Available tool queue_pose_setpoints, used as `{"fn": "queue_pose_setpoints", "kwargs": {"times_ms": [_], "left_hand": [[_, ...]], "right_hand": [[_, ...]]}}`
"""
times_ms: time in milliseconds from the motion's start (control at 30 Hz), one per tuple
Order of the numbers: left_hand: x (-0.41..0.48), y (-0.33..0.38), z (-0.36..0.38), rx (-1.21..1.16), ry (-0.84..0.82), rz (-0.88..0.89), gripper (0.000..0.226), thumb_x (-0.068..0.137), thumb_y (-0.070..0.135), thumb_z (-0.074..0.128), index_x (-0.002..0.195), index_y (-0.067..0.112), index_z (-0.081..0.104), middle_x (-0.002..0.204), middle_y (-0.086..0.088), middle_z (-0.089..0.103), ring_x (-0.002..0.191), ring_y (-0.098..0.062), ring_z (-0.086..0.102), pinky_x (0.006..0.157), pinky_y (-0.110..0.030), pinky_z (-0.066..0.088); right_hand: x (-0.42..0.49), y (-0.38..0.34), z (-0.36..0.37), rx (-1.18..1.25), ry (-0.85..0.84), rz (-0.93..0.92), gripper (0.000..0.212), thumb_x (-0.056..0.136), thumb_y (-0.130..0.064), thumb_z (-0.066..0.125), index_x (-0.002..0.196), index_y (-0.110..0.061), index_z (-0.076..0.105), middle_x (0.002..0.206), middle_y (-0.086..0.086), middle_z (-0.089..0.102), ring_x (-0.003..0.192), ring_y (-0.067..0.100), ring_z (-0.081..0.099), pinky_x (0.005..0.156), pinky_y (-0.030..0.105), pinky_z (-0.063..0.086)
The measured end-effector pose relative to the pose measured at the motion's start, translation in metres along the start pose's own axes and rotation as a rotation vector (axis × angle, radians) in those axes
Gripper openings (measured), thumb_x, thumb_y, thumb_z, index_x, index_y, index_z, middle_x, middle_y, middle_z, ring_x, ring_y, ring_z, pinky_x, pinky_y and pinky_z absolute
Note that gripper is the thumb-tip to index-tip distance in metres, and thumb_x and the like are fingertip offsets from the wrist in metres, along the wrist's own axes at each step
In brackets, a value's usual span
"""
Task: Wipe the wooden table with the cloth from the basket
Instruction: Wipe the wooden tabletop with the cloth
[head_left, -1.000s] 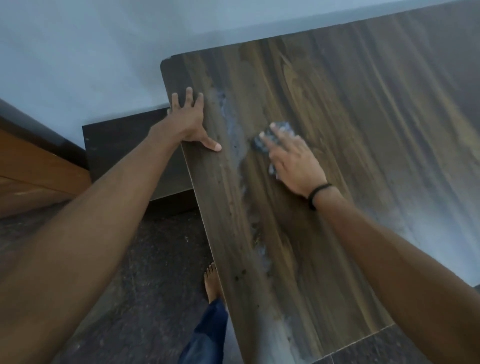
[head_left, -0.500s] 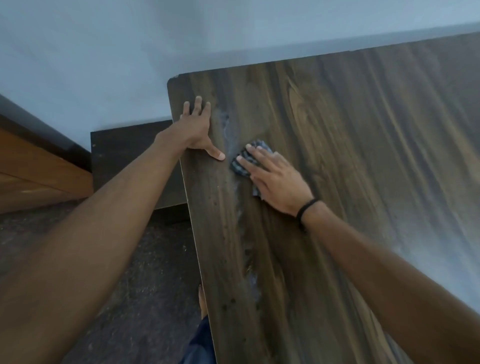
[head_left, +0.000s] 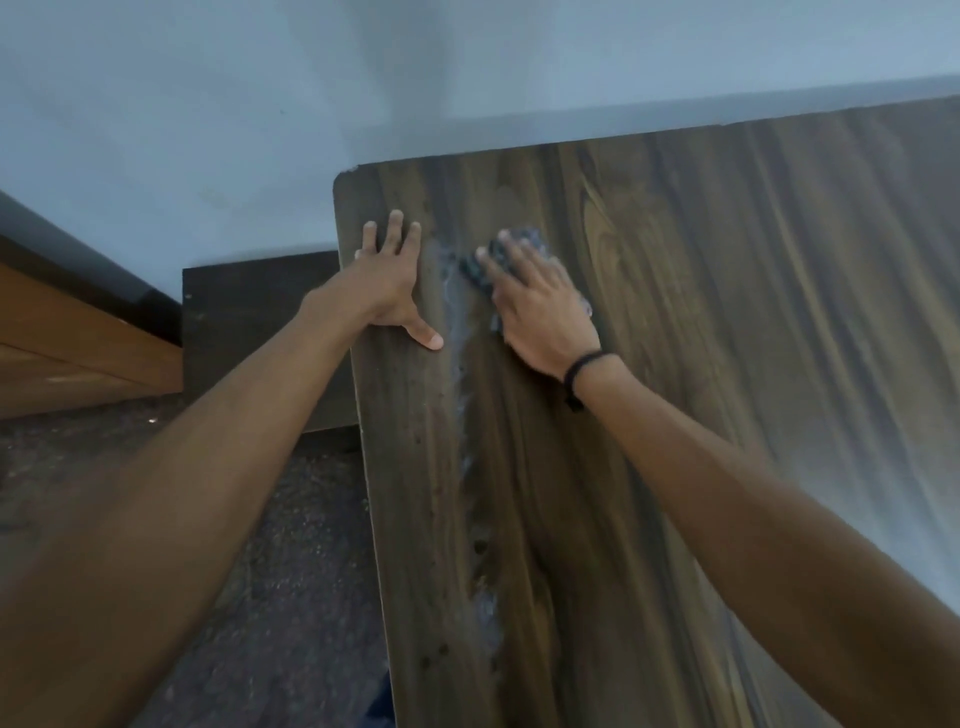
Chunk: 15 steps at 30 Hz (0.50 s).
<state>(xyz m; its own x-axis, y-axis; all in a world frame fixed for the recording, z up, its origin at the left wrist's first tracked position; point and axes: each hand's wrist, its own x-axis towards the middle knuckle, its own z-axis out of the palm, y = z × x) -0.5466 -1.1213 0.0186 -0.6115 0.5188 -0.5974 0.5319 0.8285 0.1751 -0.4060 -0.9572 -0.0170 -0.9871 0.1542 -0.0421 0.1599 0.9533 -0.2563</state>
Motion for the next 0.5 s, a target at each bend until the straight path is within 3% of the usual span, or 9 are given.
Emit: {"fn": "queue_pose_setpoints", "kwargs": {"times_ms": [67,200,333,367,467,500], "left_hand": [[-0.003,-0.002,0.001,0.002,0.018,0.01,0.154,0.056,0.055,0.089,0.155,0.013,-0.021,0.16,-0.006,-0.033,0.147,-0.036,-0.024,0.121,-0.053,0.001],[-0.002,-0.002,-0.004,-0.013,0.003,0.02,0.152,0.058,0.053,0.089,0.154,0.014,-0.022,0.159,-0.006,-0.034,0.147,-0.036,-0.026,0.121,-0.053,0.001],[-0.001,-0.001,0.001,0.006,0.003,0.008,0.153,0.058,0.055,0.088,0.154,0.014,-0.024,0.158,-0.006,-0.036,0.146,-0.036,-0.027,0.12,-0.052,0.0],[-0.001,-0.001,0.0,0.005,-0.002,0.006,0.152,0.059,0.055,0.088,0.154,0.014,-0.024,0.158,-0.005,-0.036,0.146,-0.036,-0.027,0.12,-0.051,0.0],[-0.001,0.0,-0.006,0.0,-0.027,0.007,0.151,0.061,0.053,0.087,0.153,0.014,-0.025,0.157,-0.006,-0.037,0.146,-0.036,-0.028,0.12,-0.052,0.001],[-0.001,0.001,-0.006,0.0,-0.026,0.006,0.151,0.061,0.053,0.088,0.153,0.013,-0.025,0.157,-0.006,-0.037,0.146,-0.036,-0.028,0.12,-0.052,0.001]], "right_hand": [[-0.006,0.013,-0.001,-0.031,-0.025,-0.183,0.052,0.105,-0.032,0.034,0.157,-0.032,0.028,0.166,0.001,0.02,0.152,0.024,0.018,0.121,0.045,0.018],[0.045,0.025,-0.013,0.049,0.015,0.166,0.052,0.107,-0.031,0.032,0.158,-0.031,0.024,0.167,0.002,0.015,0.154,0.025,0.011,0.124,0.048,0.013],[0.042,0.029,-0.01,-0.025,-0.06,-0.171,0.052,0.106,-0.035,0.029,0.158,-0.035,0.023,0.167,-0.002,0.014,0.154,0.022,0.012,0.123,0.046,0.013],[0.05,0.036,-0.014,-0.033,-0.05,-0.157,0.052,0.106,-0.034,0.029,0.158,-0.034,0.023,0.167,-0.001,0.014,0.154,0.023,0.012,0.124,0.047,0.014],[0.081,0.036,-0.023,0.044,-0.012,0.176,0.052,0.107,-0.031,0.029,0.159,-0.031,0.02,0.168,0.002,0.01,0.154,0.024,0.008,0.124,0.045,0.009],[0.082,0.028,-0.021,0.043,-0.012,0.168,0.053,0.107,-0.03,0.03,0.159,-0.031,0.02,0.168,0.002,0.01,0.154,0.024,0.007,0.123,0.044,0.008]]}}
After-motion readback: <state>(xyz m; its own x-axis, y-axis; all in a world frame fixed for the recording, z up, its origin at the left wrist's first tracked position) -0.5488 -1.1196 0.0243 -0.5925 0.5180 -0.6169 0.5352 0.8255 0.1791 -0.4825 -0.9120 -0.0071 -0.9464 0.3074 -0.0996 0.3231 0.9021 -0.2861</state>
